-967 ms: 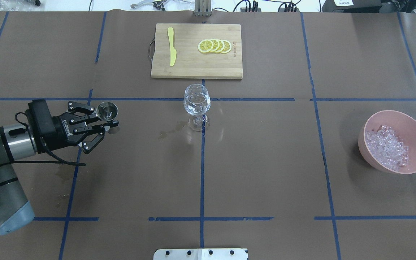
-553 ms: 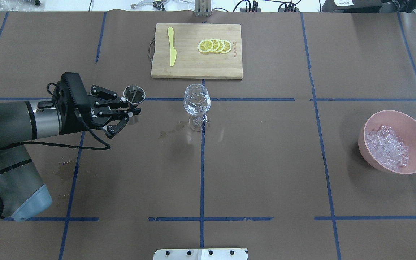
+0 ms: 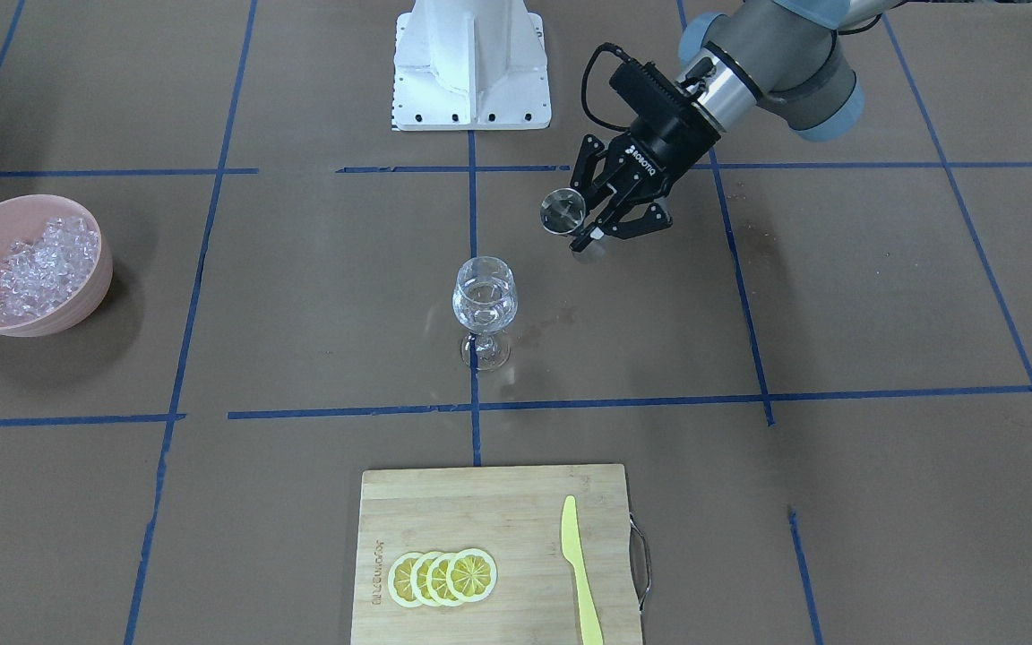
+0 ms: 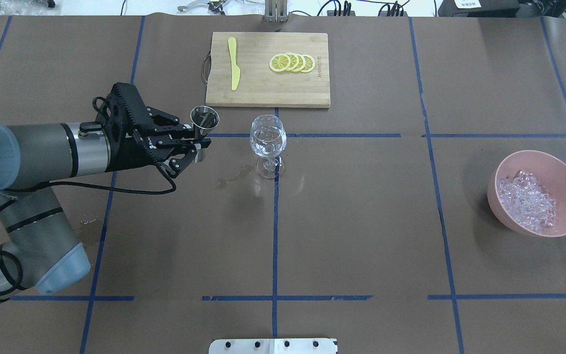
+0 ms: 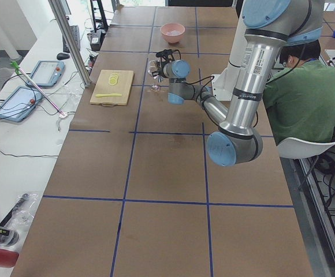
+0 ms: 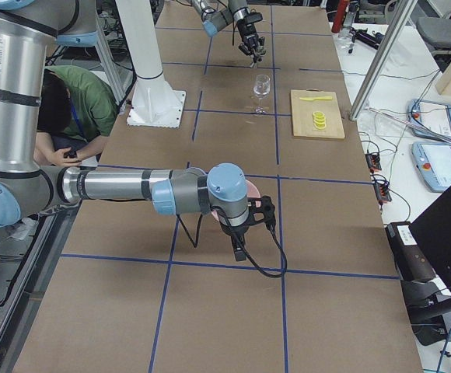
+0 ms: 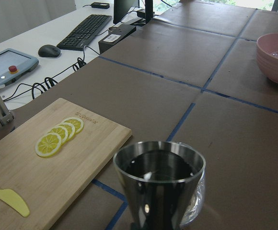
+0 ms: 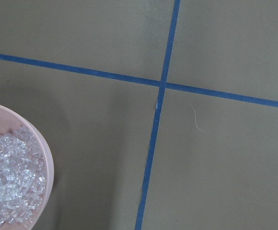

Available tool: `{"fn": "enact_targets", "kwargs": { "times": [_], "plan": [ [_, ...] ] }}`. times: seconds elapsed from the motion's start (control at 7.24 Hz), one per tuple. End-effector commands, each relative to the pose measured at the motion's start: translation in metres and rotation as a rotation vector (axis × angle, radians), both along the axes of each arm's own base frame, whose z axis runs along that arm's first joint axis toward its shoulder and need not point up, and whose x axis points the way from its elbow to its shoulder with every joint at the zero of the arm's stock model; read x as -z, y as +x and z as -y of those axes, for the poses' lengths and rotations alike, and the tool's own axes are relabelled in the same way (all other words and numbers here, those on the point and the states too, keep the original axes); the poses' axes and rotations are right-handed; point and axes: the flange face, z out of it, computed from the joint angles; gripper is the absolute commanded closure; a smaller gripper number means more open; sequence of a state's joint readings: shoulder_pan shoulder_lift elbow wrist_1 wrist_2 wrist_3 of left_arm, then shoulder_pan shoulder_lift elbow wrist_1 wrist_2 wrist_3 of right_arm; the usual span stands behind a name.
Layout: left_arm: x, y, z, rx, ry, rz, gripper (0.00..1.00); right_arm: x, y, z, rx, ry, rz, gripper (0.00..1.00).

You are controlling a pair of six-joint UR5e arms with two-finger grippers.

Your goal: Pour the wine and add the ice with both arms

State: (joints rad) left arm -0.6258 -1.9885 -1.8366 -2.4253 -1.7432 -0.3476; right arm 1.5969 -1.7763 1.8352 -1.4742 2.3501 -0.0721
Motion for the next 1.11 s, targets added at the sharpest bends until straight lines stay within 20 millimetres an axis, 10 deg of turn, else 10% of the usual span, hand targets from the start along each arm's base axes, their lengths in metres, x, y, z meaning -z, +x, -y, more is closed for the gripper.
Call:
{"fn": "enact_targets", "kwargs": {
  "times": [0.0, 0.97],
  "plan": [
    [0.021, 0.01, 0.009, 0.047, -0.056, 0.039, 1.0, 0.0, 0.0, 0.0, 0.0, -0.002, 0.0, 0.0],
    [0.035, 0.048, -0.002, 0.04, -0.114, 0.177, 1.0, -0.002, 0.0, -0.001, 0.0, -0.005, 0.0, 0.0]
  ]
}}
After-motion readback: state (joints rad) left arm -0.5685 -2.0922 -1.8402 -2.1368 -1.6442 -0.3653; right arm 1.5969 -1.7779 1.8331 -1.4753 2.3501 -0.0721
